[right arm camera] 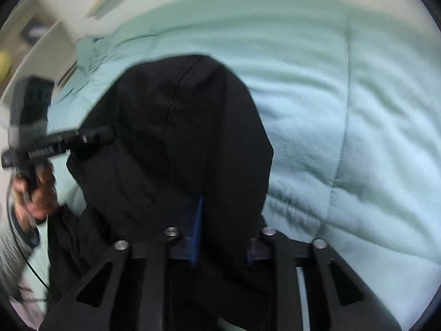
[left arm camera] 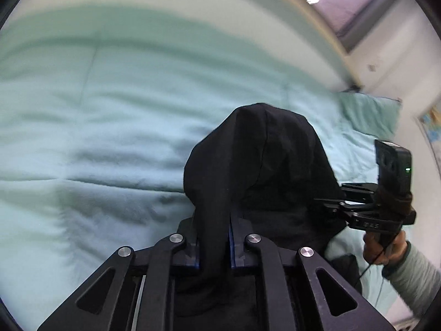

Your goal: Fold large clothes

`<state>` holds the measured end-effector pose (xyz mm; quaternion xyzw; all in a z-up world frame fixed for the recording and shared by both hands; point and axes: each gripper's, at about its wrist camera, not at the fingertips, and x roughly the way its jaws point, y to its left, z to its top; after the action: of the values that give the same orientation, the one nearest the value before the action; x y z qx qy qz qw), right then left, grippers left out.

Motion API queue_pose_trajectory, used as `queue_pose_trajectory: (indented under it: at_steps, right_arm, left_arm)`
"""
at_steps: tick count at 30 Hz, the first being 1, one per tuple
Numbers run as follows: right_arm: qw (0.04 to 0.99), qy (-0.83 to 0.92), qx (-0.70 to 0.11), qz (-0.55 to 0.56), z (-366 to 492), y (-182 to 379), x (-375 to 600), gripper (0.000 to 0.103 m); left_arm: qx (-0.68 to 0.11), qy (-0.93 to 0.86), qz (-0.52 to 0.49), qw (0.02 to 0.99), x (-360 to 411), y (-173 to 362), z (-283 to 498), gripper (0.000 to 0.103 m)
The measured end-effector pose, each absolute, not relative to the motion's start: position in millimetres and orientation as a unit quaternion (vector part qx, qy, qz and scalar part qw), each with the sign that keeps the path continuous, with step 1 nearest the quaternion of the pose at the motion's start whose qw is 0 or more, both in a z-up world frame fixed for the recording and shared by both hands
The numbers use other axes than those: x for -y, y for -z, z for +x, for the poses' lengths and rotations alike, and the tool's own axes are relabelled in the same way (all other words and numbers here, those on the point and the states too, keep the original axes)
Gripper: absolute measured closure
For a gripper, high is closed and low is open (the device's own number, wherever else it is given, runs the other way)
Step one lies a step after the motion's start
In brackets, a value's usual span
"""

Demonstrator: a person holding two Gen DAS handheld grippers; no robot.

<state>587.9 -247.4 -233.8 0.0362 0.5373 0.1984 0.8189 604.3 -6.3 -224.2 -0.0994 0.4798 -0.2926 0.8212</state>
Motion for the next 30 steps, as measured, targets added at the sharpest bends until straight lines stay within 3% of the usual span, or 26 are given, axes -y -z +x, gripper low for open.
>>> queue_pose_trajectory:
  at_steps: [7,12,15,16,19,23,25,27,28,30]
  right_arm:
    - [0.878,-0.185,-0.441,-0.037,465.4,152.7,214.3,0.084]
    - [0.899,-0.156,-0.404,-0.069,352.6,122.5,179.4,0.084]
    - [0.894,-0.143,-0.418,-0.077,290.3,129.7,160.0,0.081]
    - [0.889,-0.135,-0.431,-0.078,270.3,139.0,153.9,0.075]
    - [0.859,-0.14,-0.488,-0.066,230.6,177.0,143.5,0.072]
    - [0.815,-0.122,-0.562,-0.066,200.8,220.8,138.3,0.071]
    - [0.818,-0.112,-0.561,-0.057,190.0,210.2,147.8,0.071]
    - [0.827,-0.106,-0.55,-0.047,179.8,189.3,166.0,0.064]
    - [0.837,-0.1,-0.537,-0.039,182.4,171.6,170.7,0.055]
    - [0.854,-0.1,-0.509,-0.028,191.4,142.9,169.3,0.053]
  left_arm:
    - [-0.393,0.305,-0.006,0.867,-3.3,133.3,461.9,0.09]
    - [-0.387,0.299,-0.008,0.872,-21.3,110.8,353.5,0.09]
    - [-0.417,0.29,-0.016,0.862,-31.9,124.9,300.5,0.086]
    - [-0.44,0.283,-0.02,0.852,-35.3,139.3,281.5,0.086]
    - [-0.503,0.237,-0.012,0.831,-44.6,192.6,246.6,0.084]
    - [-0.551,0.181,-0.05,0.813,-73.4,225.6,226.3,0.088]
    - [-0.516,0.176,-0.074,0.835,-89.7,196.6,221.4,0.088]
    - [-0.483,0.178,-0.087,0.853,-98.5,164.8,223.7,0.088]
    - [-0.461,0.181,-0.089,0.864,-99.3,144.3,227.9,0.087]
    - [-0.427,0.206,-0.096,0.875,-90.5,110.0,238.9,0.084]
